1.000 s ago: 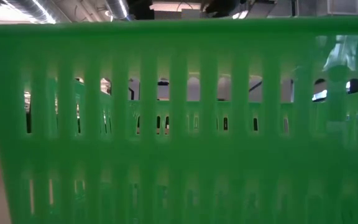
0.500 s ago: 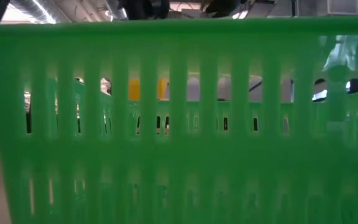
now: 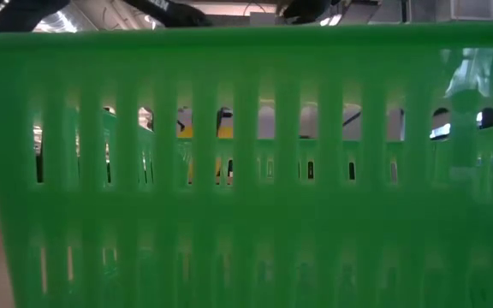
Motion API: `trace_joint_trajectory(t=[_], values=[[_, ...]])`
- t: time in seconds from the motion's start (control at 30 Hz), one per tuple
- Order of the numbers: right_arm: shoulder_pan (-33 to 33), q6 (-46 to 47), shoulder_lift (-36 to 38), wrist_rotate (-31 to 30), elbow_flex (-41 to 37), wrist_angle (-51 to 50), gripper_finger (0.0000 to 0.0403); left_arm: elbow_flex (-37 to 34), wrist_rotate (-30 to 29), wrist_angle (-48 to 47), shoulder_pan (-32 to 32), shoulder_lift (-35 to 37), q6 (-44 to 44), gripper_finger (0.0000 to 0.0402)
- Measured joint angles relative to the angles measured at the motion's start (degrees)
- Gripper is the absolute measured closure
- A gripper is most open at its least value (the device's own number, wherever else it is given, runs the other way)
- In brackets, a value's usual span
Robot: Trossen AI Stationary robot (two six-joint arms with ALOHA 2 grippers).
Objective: Stack baskets on shelf by color
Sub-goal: Put the top yellow bin on the shelf
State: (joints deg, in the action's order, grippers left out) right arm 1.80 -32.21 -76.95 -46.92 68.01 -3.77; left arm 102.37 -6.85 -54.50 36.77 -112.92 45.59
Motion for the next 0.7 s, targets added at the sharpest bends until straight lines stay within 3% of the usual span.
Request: trace_joint_trajectory(t=[0.27,0.6,0.7], values=[[-0.23,0.00,0.00,0.00,0.00,0.02,0.0303,-0.02,-5.88,3.03,-0.20,-1.10,0.50,0.0399],[-0.26,0.00,0.00,0.02,0.00,0.04,0.0303,-0.02,-6.17,4.10,-0.67,-1.12,-0.15,0.0347],[-0.26,0.00,0.00,0.02,0.00,0.05,0.0303,-0.06,-10.28,4.07,-1.15,-0.99,-0.82,0.0344]])
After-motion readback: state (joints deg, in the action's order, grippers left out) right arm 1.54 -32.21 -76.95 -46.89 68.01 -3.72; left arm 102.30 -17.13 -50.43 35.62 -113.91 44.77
